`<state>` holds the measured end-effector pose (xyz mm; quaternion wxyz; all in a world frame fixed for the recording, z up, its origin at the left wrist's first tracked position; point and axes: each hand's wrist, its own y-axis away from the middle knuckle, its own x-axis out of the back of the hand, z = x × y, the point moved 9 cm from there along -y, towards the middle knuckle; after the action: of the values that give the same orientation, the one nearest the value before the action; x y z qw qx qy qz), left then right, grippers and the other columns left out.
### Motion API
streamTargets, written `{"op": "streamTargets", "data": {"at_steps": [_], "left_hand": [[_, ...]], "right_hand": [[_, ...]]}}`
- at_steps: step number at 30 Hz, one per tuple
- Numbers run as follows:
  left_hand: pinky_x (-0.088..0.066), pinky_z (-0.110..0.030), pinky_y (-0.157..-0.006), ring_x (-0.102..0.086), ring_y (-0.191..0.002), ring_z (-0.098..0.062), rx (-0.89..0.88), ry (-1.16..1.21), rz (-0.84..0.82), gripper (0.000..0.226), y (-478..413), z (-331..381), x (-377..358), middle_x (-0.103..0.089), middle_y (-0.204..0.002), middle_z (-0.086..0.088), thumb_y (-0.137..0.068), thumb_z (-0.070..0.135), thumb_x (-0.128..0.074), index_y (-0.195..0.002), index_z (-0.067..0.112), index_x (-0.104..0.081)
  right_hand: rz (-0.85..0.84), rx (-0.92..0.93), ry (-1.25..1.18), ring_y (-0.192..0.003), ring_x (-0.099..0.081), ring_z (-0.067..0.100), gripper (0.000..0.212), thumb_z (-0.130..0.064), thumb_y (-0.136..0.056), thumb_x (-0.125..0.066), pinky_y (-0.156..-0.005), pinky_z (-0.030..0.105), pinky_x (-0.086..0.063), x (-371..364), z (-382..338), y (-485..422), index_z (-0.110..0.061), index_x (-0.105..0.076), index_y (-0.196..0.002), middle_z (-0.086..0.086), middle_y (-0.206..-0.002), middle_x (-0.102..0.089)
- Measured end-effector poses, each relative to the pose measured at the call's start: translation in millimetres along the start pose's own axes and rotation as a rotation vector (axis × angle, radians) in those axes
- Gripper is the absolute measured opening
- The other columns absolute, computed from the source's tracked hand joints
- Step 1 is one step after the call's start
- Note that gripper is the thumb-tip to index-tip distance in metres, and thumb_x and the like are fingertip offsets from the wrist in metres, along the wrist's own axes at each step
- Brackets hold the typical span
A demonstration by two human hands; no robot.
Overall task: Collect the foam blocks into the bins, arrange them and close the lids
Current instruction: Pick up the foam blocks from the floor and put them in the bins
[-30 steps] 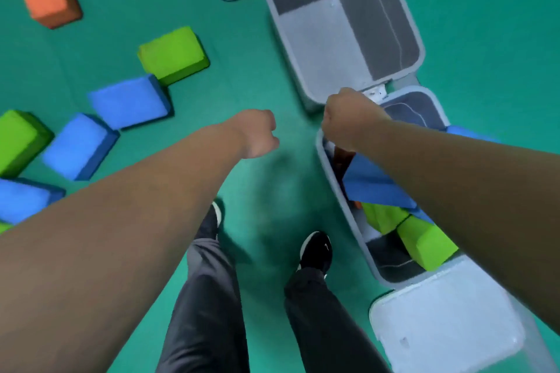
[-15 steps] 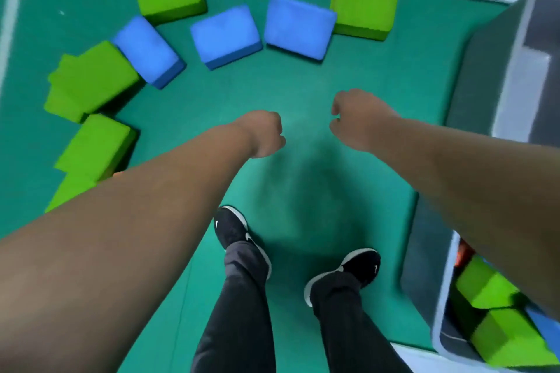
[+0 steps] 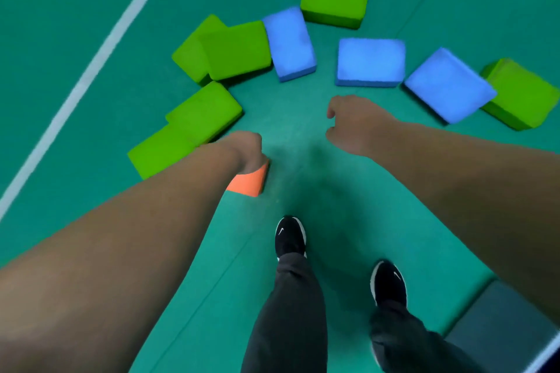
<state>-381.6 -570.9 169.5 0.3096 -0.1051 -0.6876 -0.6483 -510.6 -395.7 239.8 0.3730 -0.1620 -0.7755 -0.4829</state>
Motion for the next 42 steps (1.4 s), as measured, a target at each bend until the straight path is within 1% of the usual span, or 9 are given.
{"op": "streamTargets", "data": {"at_steps": [6,13,17,20,27,31,35,39,42], "left_hand": [[-0.049,-0.034,-0.077,-0.066,-0.109,-0.037,0.109,0.081,-0.017,0.035,-15.6,-81.5,-6.0,-0.072,-0.117,-0.017,-0.1,0.033,-0.048,-0.111,0.008,-0.069],[-0.045,-0.035,-0.069,-0.065,-0.099,-0.038,0.202,0.197,-0.04,0.024,-28.2,-132.0,-30.4,-0.071,-0.107,-0.019,-0.099,0.03,-0.05,-0.091,0.01,-0.06],[-0.055,-0.041,-0.089,-0.064,-0.112,-0.04,0.254,0.239,-0.063,0.032,-45.8,-155.8,-62.7,-0.068,-0.121,-0.02,-0.101,0.032,-0.049,-0.108,0.006,-0.067],[-0.053,-0.04,-0.088,-0.063,-0.117,-0.041,0.292,0.31,-0.039,0.038,-61.4,-165.0,-95.9,-0.066,-0.127,-0.024,-0.101,0.03,-0.048,-0.115,0.002,-0.067],[-0.048,-0.049,-0.101,-0.052,-0.13,-0.04,0.491,0.444,-0.072,0.047,-80.1,-194.1,-216.0,-0.054,-0.138,-0.018,-0.094,0.027,-0.056,-0.136,0.006,-0.052],[-0.044,-0.052,-0.106,-0.045,-0.133,-0.04,0.548,0.558,0.022,0.057,-100.5,-220.0,-260.0,-0.045,-0.141,-0.017,-0.096,0.038,-0.057,-0.141,0.006,-0.041],[-0.041,-0.052,-0.109,-0.043,-0.136,-0.04,0.561,0.639,0.087,0.089,-129.9,-241.0,-283.7,-0.043,-0.145,-0.018,-0.087,0.068,-0.065,-0.145,0.006,-0.037],[-0.041,-0.051,-0.113,-0.044,-0.137,-0.041,0.489,0.697,0.079,0.11,-161.1,-244.5,-291.9,-0.044,-0.148,-0.019,-0.075,0.077,-0.072,-0.148,0.004,-0.035],[-0.045,-0.049,-0.107,-0.049,-0.133,-0.042,0.462,0.778,0.117,0.111,-175.9,-241.8,-294.7,-0.046,-0.145,-0.021,-0.072,0.068,-0.083,-0.145,0.0,-0.033]], "right_hand": [[-0.113,0.134,0.15,-0.109,-0.059,0.035,0.04,-0.014,-0.089,-0.055,-0.082,0.038,-0.053,-10.8,-77.7,-59.7,-0.012,-0.055,-0.129,0.012,-0.125,-0.057],[-0.257,0.27,0.329,-0.114,-0.059,0.037,0.037,-0.017,-0.095,-0.052,-0.091,0.041,-0.054,-40.0,-122.3,-116.0,-0.008,-0.057,-0.13,0.016,-0.126,-0.061],[-0.327,0.355,0.453,-0.105,-0.063,0.039,0.024,-0.014,-0.094,-0.052,-0.082,0.036,-0.054,-73.0,-133.3,-142.2,-0.004,-0.064,-0.113,0.018,-0.108,-0.066],[-0.369,0.388,0.583,-0.088,-0.061,0.038,0.012,-0.013,-0.092,-0.051,-0.067,0.03,-0.045,-104.1,-135.2,-160.6,-0.006,-0.061,-0.09,0.016,-0.087,-0.061],[-0.409,0.482,0.706,-0.108,-0.065,0.036,0.033,-0.022,-0.093,-0.053,-0.087,0.035,-0.054,-200.4,-173.0,-202.9,-0.008,-0.068,-0.119,0.018,-0.118,-0.069],[-0.34,0.544,0.733,-0.115,-0.065,0.036,0.037,-0.021,-0.09,-0.055,-0.089,0.036,-0.053,-247.6,-209.7,-235.8,-0.008,-0.069,-0.121,0.02,-0.125,-0.067],[-0.133,0.644,0.607,-0.115,-0.059,0.04,0.034,-0.022,-0.089,-0.058,-0.095,0.046,-0.053,-271.9,-265.2,-267.3,-0.007,-0.064,-0.119,0.019,-0.124,-0.056],[0.182,1.016,0.703,-0.113,-0.051,0.04,0.04,-0.027,-0.083,-0.058,-0.093,0.05,-0.047,-287.9,-328.8,-259.2,-0.02,-0.063,-0.122,0.015,-0.124,-0.052],[0.179,1.237,0.935,-0.133,-0.043,0.038,0.053,-0.027,-0.084,-0.058,-0.109,0.051,-0.037,-311.9,-349.5,-251.7,-0.028,-0.057,-0.137,0.009,-0.147,-0.046]]}}
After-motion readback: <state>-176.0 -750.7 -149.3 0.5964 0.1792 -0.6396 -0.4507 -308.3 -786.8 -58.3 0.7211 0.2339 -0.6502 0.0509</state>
